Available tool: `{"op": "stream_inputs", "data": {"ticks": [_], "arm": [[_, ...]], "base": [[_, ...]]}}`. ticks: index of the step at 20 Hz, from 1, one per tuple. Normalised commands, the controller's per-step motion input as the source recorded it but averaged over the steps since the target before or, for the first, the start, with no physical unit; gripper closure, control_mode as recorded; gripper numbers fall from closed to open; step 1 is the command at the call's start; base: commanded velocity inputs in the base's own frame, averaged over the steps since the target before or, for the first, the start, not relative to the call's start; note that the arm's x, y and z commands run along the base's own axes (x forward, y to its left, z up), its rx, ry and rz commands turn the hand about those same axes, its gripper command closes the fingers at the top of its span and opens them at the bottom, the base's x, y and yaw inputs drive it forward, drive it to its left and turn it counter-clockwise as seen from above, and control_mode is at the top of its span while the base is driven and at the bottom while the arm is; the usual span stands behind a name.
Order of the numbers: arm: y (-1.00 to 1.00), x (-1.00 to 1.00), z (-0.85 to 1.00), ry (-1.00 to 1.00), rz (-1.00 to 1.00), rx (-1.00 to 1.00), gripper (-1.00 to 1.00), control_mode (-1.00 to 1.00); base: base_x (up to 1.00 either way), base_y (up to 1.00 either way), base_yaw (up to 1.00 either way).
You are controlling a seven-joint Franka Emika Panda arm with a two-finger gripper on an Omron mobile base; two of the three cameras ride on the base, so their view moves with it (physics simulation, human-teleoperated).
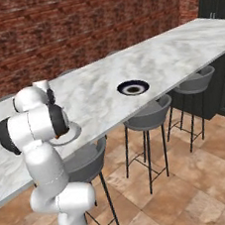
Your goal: Take the chicken drumsticks from the pan and place one on each plate on the dining counter.
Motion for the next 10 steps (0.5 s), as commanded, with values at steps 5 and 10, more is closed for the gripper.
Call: {"op": "stream_inputs", "data": {"ticks": [5, 10], "arm": [[-0.23, -0.90, 0.31, -0.15, 0.45, 0.02, -1.00, -1.00], [-0.25, -0.85, 0.44, -0.03, 0.27, 0.17, -1.00, -1.00]], "base": [[0.00, 0.00, 0.00], [0.00, 0.00, 0.00]]}}
